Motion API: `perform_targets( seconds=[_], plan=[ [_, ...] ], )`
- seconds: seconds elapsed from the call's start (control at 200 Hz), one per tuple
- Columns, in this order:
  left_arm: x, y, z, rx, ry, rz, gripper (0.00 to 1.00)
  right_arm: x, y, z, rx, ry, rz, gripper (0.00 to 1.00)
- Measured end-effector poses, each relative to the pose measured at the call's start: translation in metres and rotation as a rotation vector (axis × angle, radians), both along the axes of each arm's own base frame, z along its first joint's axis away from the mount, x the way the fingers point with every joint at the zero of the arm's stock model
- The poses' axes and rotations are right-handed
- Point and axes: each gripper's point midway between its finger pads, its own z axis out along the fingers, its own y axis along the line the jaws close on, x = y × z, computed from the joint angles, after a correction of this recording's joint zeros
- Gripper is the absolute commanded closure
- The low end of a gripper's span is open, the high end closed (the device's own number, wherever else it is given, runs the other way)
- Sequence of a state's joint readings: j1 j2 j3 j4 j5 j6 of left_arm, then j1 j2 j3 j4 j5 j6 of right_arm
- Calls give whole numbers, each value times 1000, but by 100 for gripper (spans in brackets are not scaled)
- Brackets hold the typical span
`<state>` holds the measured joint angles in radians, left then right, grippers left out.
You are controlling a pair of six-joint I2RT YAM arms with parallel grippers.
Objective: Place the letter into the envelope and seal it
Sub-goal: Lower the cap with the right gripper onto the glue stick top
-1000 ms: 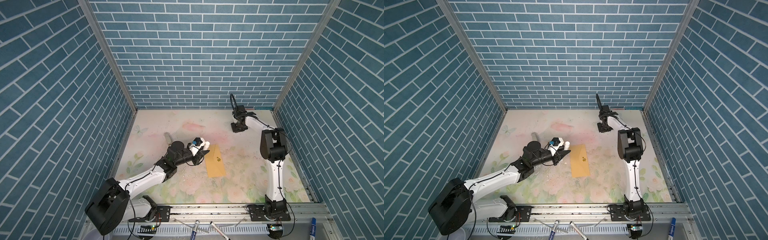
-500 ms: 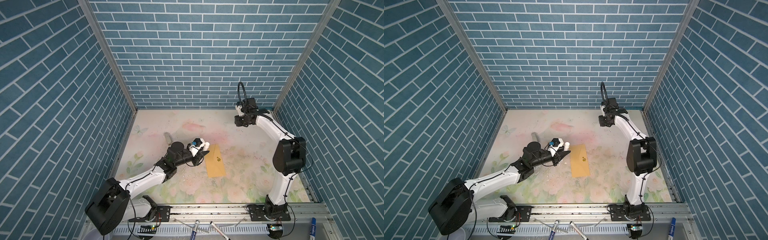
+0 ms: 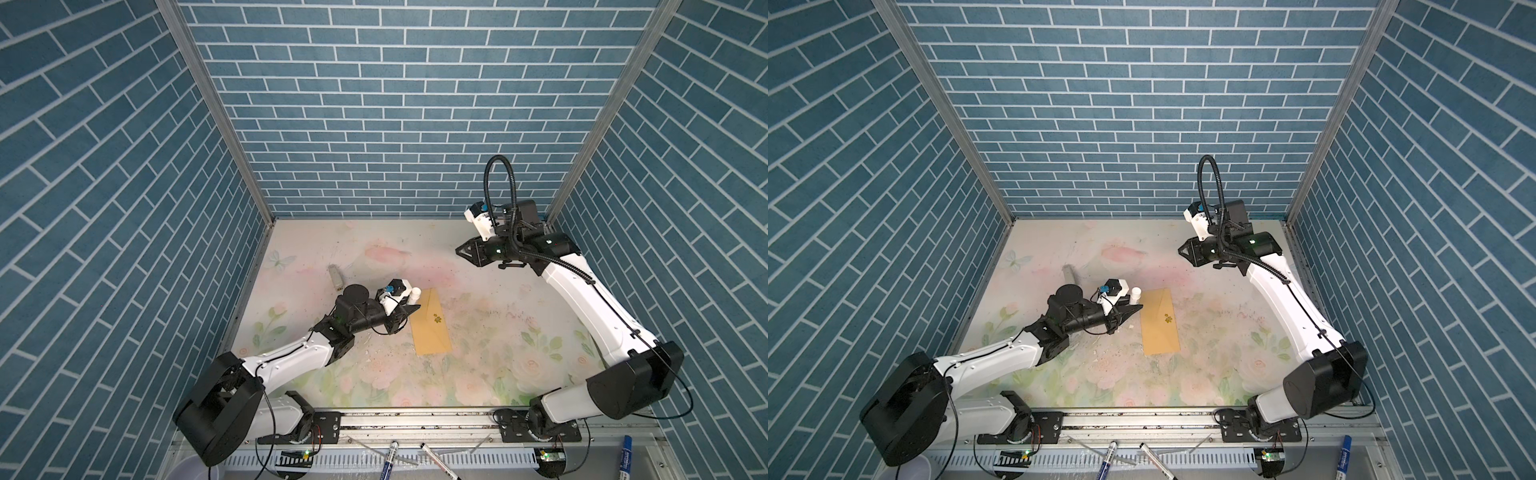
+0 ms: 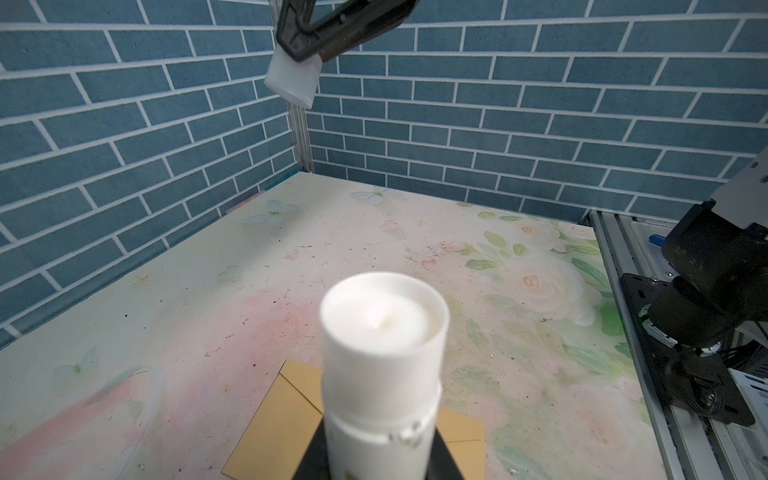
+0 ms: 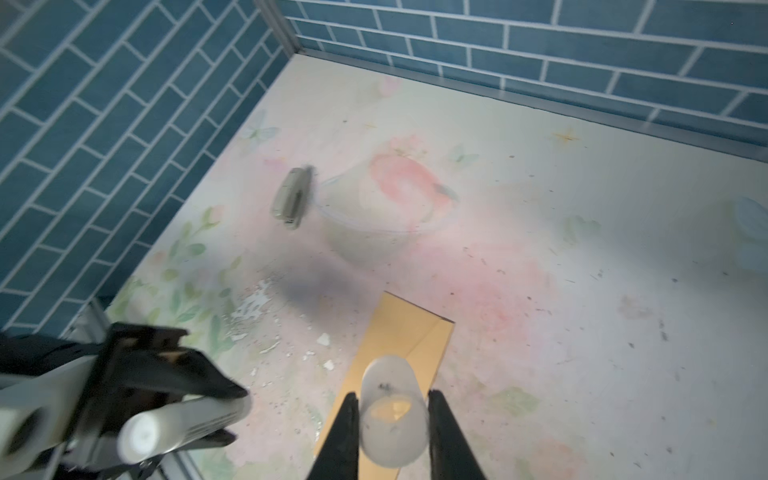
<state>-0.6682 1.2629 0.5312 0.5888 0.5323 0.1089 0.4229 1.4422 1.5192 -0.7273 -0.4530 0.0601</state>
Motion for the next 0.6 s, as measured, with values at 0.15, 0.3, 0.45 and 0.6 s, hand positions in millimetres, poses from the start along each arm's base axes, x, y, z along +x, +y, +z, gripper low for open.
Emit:
perform_targets(
  seconds=[0.15,0.3,0.45,0.6],
  plan=[
    [-2,-1,0,6,-14,-18,100,-31,20,12,57,28,99,86],
    [-6,-1,-4,23,-14,-37,100,-48,32,10,74,71,158,86],
    [-9,-2,-8,35,-3,-53,100,-63,43,3,76,111,211,86],
    [-11,-2,-11,46,2,-65,100,-72,55,-2,76,137,250,86]
  ],
)
